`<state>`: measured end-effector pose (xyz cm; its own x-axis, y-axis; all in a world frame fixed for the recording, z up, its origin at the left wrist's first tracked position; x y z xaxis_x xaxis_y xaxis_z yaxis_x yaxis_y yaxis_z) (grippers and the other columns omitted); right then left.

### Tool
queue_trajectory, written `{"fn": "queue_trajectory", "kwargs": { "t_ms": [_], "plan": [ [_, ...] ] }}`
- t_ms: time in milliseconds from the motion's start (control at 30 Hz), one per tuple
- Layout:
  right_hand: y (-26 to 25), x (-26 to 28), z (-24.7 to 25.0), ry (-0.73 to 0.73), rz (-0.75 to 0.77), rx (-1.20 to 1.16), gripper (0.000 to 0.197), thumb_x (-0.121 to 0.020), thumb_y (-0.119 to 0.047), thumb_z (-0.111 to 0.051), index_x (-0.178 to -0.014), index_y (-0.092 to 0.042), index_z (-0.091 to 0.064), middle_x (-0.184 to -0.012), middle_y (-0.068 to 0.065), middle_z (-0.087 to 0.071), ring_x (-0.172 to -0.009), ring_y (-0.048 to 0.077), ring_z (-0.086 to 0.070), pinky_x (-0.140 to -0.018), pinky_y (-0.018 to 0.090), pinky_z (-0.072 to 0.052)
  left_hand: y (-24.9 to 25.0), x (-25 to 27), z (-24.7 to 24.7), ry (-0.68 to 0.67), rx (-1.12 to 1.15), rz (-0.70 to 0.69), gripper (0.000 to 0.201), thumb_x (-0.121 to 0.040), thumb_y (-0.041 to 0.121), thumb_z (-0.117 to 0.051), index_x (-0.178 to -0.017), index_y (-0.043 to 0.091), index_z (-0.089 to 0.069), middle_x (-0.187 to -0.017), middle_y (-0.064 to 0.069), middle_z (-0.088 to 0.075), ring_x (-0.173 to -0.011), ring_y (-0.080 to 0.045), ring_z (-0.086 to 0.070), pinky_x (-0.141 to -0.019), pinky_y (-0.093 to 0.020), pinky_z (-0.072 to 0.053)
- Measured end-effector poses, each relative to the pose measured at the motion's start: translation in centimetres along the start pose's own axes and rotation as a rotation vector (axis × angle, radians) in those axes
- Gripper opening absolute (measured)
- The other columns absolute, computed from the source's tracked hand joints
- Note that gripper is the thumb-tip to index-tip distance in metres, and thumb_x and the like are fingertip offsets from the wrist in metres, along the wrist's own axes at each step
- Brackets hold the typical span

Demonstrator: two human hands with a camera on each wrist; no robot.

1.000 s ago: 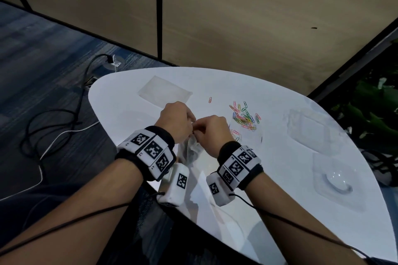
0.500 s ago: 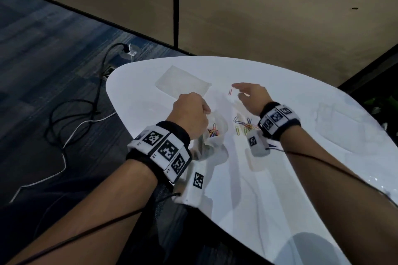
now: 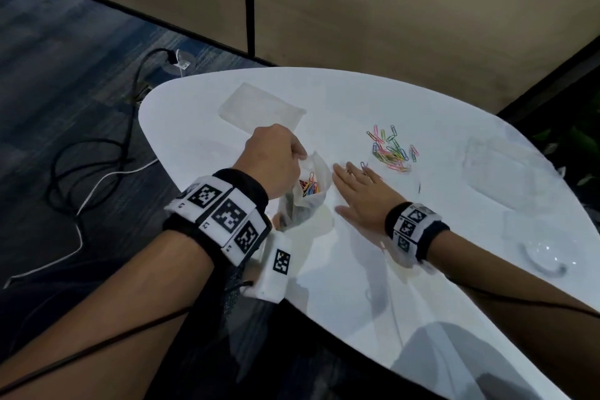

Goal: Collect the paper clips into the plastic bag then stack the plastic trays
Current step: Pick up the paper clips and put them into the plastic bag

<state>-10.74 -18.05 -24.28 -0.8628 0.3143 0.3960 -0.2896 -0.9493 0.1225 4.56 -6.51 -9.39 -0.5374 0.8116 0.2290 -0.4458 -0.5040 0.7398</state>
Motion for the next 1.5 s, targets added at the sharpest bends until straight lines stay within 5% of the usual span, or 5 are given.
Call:
{"fn": "queue_trajectory", "kwargs": {
  "t_ms": [367,667,967,1167,1500],
  "plan": [
    [6.2,1.5,-2.1,0.035,-0.212,-0.195,0.057,-0.097,-0.009,-0.042,-0.151,-0.006,-0.023,-0.159,0.016,-0.018,-0.143,0.037,-0.028,-0.112,0.045,-0.036,0.6,0.1,-0.6,-0.018,-0.022,0.006,0.026,-0.094,0.005,-0.053,-0.099,0.012,-0.077,-0.112,-0.013,-0.07,-0.096,-0.033,-0.072,-0.087,-0.043,-0.061],
    [7.1,1.8,1.4,0.139,-0.321,-0.163,0.019,-0.09,0.0,-0.051,-0.091,-0.001,-0.07,-0.099,0.012,-0.064,-0.084,0.028,-0.064,-0.072,0.032,-0.052,1.1,-0.1,-1.7,-0.045,-0.036,-0.003,0.025,-0.094,0.003,-0.053,-0.1,0.01,-0.076,-0.115,-0.013,-0.069,-0.104,-0.033,-0.069,-0.09,-0.043,-0.06],
    [15.0,6.7,0.3,0.321,-0.864,-1.143,0.011,-0.071,-0.021,-0.083,-0.082,-0.022,-0.081,-0.082,-0.008,-0.074,-0.085,0.01,-0.068,-0.089,0.022,-0.052,2.5,-0.2,-3.9,-0.113,-0.154,0.034,0.026,-0.093,0.003,-0.054,-0.105,0.01,-0.075,-0.112,-0.01,-0.07,-0.1,-0.029,-0.07,-0.089,-0.032,-0.057],
    [10.4,7.7,4.5,0.47,-0.539,-2.087,0.009,-0.085,0.007,-0.065,-0.092,0.011,-0.068,-0.089,0.013,-0.075,-0.091,0.027,-0.069,-0.075,0.022,-0.059,3.1,-0.9,-6.1,-0.145,-0.242,0.111,0.017,-0.09,0.009,-0.061,-0.101,0.002,-0.072,-0.103,-0.015,-0.074,-0.096,-0.031,-0.071,-0.087,-0.036,-0.06],
    [4.5,7.5,11.9,0.376,-0.395,-1.291,0.006,-0.081,-0.012,-0.075,-0.082,-0.008,-0.079,-0.078,0.007,-0.076,-0.076,0.019,-0.074,-0.077,0.029,-0.06,6.6,-1.8,-7.0,-0.152,0.005,0.096,0.019,-0.088,-0.002,-0.058,-0.086,0.0,-0.077,-0.085,-0.018,-0.077,-0.076,-0.033,-0.077,-0.077,-0.043,-0.064]
  ]
}}
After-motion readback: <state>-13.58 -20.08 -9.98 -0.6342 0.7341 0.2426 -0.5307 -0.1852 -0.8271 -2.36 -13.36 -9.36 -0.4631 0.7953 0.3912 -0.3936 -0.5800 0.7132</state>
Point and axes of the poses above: each hand's wrist, its own x-axis away from the middle knuckle, its own z-axis out of the back of the hand, y = z × x, the point moved 10 cm from there along -x, towards the middle knuckle
